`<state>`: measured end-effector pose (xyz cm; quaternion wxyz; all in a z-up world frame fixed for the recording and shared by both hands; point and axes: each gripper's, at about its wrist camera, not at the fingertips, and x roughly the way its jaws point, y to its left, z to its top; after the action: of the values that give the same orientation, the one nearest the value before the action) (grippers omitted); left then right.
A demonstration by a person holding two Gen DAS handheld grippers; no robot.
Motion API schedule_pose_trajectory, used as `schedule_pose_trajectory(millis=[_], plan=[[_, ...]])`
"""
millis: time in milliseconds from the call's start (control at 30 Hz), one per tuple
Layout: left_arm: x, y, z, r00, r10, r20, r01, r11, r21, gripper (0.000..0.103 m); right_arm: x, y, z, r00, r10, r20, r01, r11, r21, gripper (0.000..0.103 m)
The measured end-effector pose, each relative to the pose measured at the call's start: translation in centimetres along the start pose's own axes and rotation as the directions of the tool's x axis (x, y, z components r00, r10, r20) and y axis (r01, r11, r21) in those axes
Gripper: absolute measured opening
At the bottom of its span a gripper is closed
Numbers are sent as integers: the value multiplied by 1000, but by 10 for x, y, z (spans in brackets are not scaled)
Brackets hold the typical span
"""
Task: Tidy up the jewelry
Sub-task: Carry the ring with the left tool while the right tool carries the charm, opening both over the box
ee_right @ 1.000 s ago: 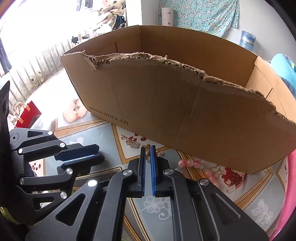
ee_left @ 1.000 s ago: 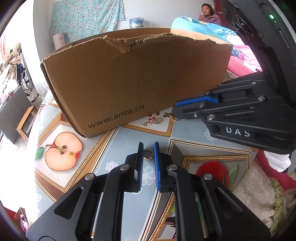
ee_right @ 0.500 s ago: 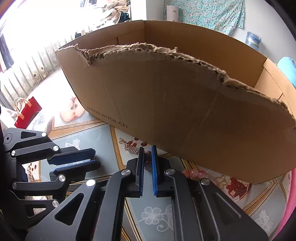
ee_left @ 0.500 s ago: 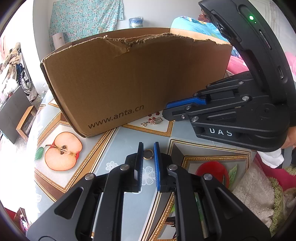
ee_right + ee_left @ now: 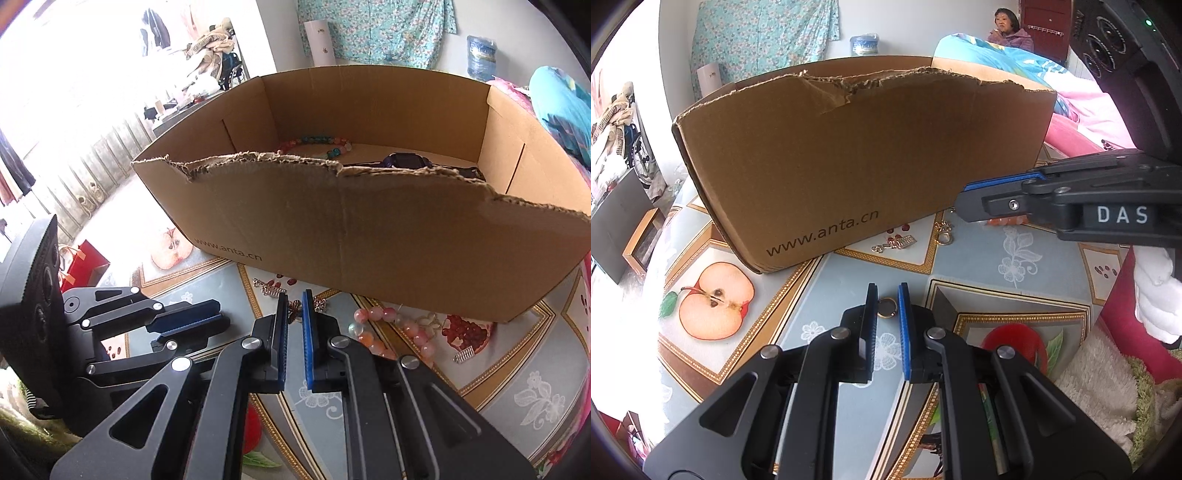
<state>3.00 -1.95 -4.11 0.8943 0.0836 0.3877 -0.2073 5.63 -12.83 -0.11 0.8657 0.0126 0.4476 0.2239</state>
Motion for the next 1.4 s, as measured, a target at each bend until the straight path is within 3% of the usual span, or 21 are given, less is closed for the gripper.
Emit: schedule_pose_trajectory(millis=[367, 567, 733, 833, 933, 1100, 1267, 1400], plan=[[-18, -7, 9, 999, 31, 37, -32, 999, 23, 10, -11, 0, -2, 997, 40, 62, -41, 999, 24, 8], [-57, -12, 30, 991, 30, 134, -35, 999, 29, 10, -42, 6, 5, 987, 49, 155, -48, 999, -11, 8], [-90, -5, 68, 968, 2, 252, -8, 1000, 23, 10, -71, 12, 26, 964, 45, 261, -36, 999, -40, 8], [-89, -3, 92, 959, 7, 283, -17, 999, 33, 10, -75, 10, 46, 957, 27, 289, -15, 999, -43, 8], [-69, 4, 116, 969, 7, 247, -13, 1000, 21, 10, -65, 3, 70, 964, -1, 265, 10, 999, -34, 8], [-14, 20, 147, 995, -33, 98, 38, 998, -54, 10, -28, -26, 103, 988, -51, 146, 45, 998, 40, 8], [31, 28, 159, 999, -32, -3, 31, 994, -105, 10, 11, -58, 115, 997, -75, 19, 73, 992, 103, 8], [36, 37, 161, 999, -48, -3, 47, 989, -143, 24, 14, -72, 116, 998, -68, 17, 65, 988, 140, 13]])
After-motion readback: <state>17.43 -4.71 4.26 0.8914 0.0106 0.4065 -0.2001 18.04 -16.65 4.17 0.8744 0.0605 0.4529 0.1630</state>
